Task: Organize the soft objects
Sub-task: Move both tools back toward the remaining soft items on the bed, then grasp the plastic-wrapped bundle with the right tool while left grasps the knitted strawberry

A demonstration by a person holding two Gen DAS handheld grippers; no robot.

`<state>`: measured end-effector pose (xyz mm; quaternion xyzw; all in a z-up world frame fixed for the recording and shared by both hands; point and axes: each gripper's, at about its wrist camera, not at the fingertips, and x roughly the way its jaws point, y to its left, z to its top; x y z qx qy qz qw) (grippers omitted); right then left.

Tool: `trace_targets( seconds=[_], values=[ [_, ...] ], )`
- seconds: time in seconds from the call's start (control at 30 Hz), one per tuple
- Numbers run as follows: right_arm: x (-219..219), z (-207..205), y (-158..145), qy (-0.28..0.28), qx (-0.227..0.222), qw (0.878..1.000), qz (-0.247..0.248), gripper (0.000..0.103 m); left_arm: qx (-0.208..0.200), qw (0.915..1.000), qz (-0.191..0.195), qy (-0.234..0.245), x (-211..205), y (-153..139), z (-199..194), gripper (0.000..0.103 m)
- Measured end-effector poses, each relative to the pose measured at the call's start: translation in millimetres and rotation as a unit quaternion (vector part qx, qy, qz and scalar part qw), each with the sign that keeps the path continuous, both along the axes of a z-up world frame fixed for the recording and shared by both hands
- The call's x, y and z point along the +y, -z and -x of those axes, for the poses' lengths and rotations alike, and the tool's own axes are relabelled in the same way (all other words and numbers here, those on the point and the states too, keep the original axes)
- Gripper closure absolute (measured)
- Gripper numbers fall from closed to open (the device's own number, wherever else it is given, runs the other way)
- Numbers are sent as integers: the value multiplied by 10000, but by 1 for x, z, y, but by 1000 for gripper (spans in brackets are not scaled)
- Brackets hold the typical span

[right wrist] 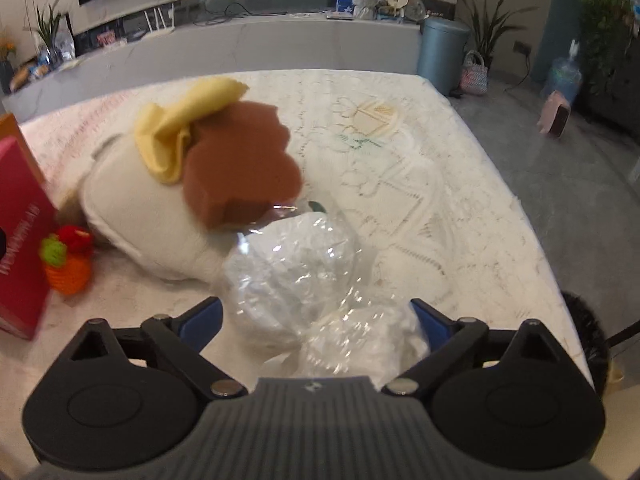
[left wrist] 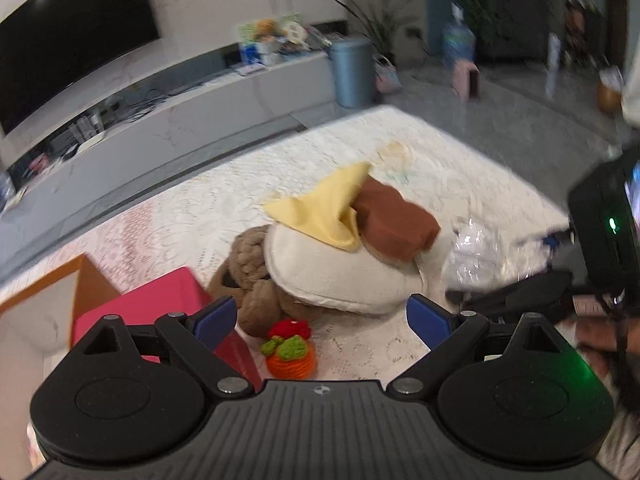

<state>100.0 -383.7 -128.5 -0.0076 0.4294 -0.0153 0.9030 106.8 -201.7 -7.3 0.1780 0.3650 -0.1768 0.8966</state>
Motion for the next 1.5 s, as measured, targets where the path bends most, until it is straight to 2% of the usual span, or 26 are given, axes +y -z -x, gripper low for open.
trace_targets(
  seconds=[0.07, 0.13, 0.27, 0.43, 0.63, 0.77, 1.0, 1.1, 1.13, 1.3, 1.37, 1.43, 1.47, 1.5],
  values=[
    [-1, -2, 3, 63, 12, 10000, 21, 20, 25, 9994, -340, 46, -7, 10, -4, 0],
    [-5, -1, 3, 127, 21, 9998, -135, 21, 58, 9984, -564, -15, -11, 20, -8, 0],
    [-8, 2, 0, 179, 15, 9994, -300, 26, 245, 9970, -720, -127, -12, 33, -14, 0],
    [-16, 9, -5, 265, 25, 9980, -573, 27, 41, 9935, -1132, -128, -20, 45, -12, 0],
    [-23, 20, -17, 393, -199, 9957, -815, 28, 131, 9938, -1096, -119, -26, 51, -15, 0],
    [-30, 23, -19, 470, -275, 9934, -1008, 28, 200, 9865, -1624, 0, -39, 67, -19, 0],
    [-41, 29, -27, 586, -556, 9839, -1597, 28, 56, 9717, -2361, 43, -50, 88, -32, 0],
    [-38, 27, -25, 594, -495, 9853, -1522, 28, 81, 9693, -2452, 193, -52, 91, -33, 1],
    [-38, 26, -25, 594, -470, 9861, -1481, 28, 189, 9695, -2427, 275, -52, 92, -34, 7],
    [-37, 26, -24, 582, -447, 9866, -1454, 28, 153, 9660, -2542, 450, -54, 94, -36, 7],
    [-38, 27, -24, 588, -455, 9865, -1458, 28, 351, 9704, -2367, 335, -51, 92, -44, 11],
    [-38, 27, -23, 603, -440, 9866, -1449, 28, 586, 9768, -2041, 263, -45, 88, -49, 28],
    [-39, 27, -23, 613, -436, 9867, -1441, 28, 577, 9786, -1967, 197, -42, 87, -51, 33],
    [-39, 27, -23, 615, -434, 9867, -1440, 28, 506, 9775, -2045, 87, -40, 88, -52, 48]
  ],
)
